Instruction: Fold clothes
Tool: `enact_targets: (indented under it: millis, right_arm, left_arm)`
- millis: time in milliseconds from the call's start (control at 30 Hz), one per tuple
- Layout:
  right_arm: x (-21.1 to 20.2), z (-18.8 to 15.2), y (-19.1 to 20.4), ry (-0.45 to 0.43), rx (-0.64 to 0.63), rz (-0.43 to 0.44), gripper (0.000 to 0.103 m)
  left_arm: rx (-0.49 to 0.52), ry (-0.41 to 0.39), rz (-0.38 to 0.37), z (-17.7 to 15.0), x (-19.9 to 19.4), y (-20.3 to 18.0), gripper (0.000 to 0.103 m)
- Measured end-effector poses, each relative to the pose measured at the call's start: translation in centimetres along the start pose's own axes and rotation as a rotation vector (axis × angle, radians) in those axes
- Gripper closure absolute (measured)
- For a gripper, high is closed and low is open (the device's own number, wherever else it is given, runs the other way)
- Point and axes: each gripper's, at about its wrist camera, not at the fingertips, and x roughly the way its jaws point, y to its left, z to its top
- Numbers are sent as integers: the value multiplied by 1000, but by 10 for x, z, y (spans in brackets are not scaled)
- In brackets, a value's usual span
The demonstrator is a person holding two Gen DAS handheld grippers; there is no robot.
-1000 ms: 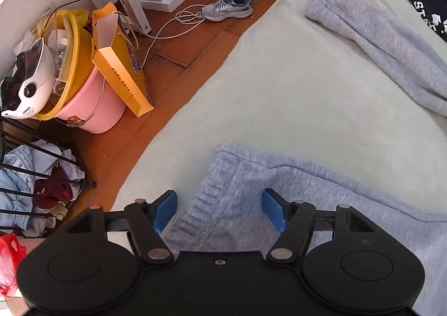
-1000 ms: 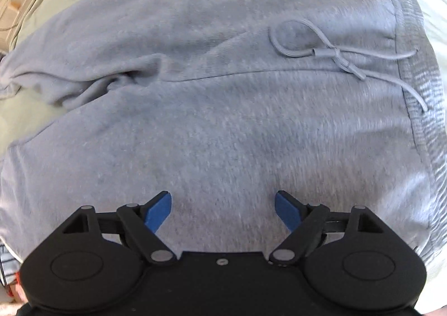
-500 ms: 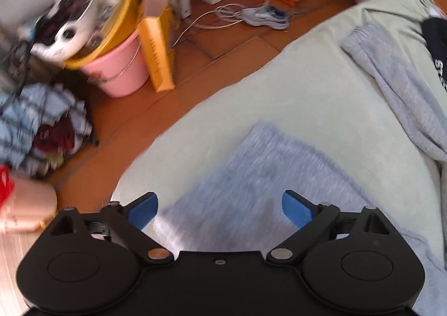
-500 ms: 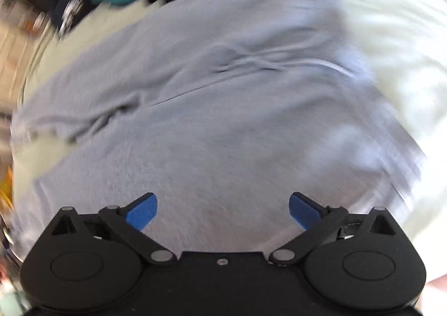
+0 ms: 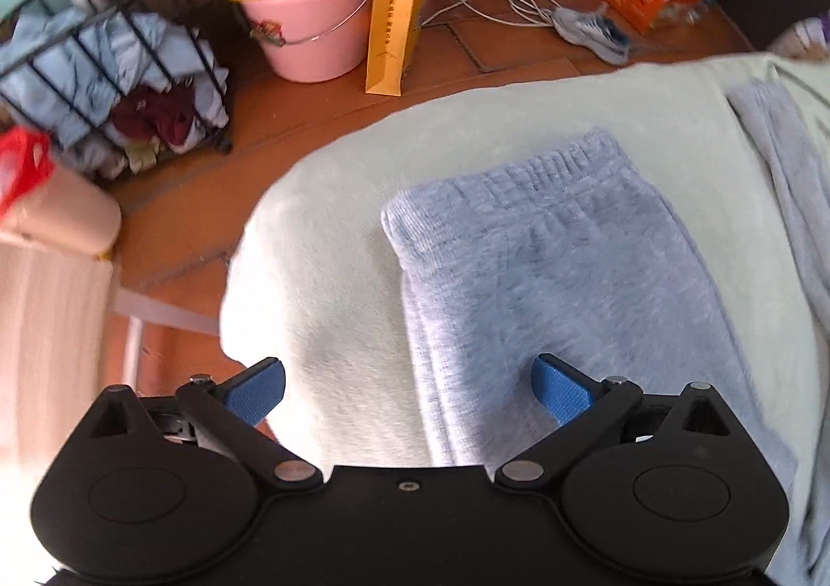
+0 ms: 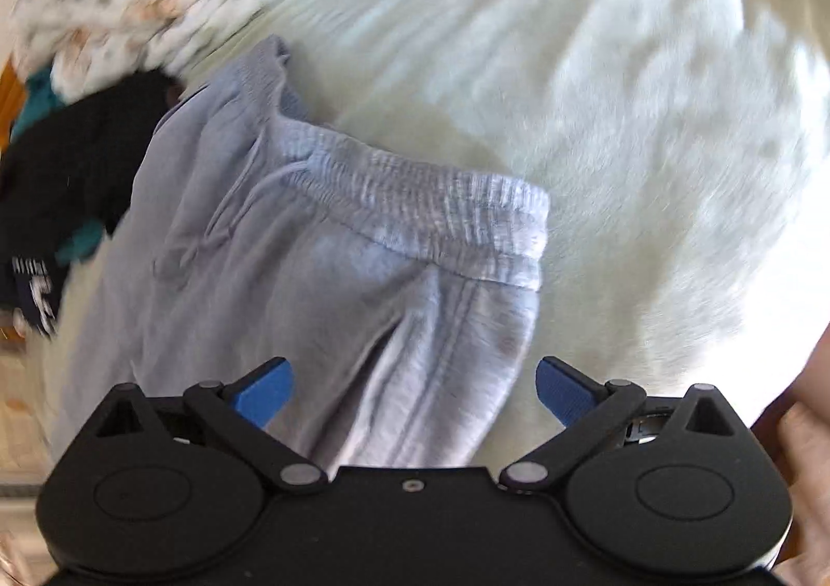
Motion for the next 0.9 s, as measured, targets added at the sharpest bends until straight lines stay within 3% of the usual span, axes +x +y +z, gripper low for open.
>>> enact_targets:
  millis: [100, 267, 400, 533, 567, 633, 700, 900]
  right_arm:
    - [11, 0, 4, -25, -4, -19, 26]
    - [25, -2, -4, -16, 17, 5, 39]
    - [24, 2, -14, 11, 17, 49, 39]
    - [29, 7, -20, 53, -18, 88, 43]
    - [30, 8, -22, 53, -7, 99, 46]
    - [29, 8, -24, 46, 1, 109, 58]
    - [26, 7, -24, 43, 12, 124, 72]
    - [6, 15, -10, 45, 0, 173, 81]
  left_arm:
    - [-20, -12, -19, 0, 1, -8, 5]
    - [5, -41, 6, 2, 0, -18, 15]
    - [9, -60, 4, 2, -1, -13, 26]
    - [45, -68, -10, 4, -6, -11, 48]
    - [50, -68, -17, 5, -7, -10, 53]
    - [54, -69, -31, 6, -9, -9, 76]
    - [52, -69, -63, 12, -15, -14, 91]
    - [68, -98, -103, 25, -33, -39, 93]
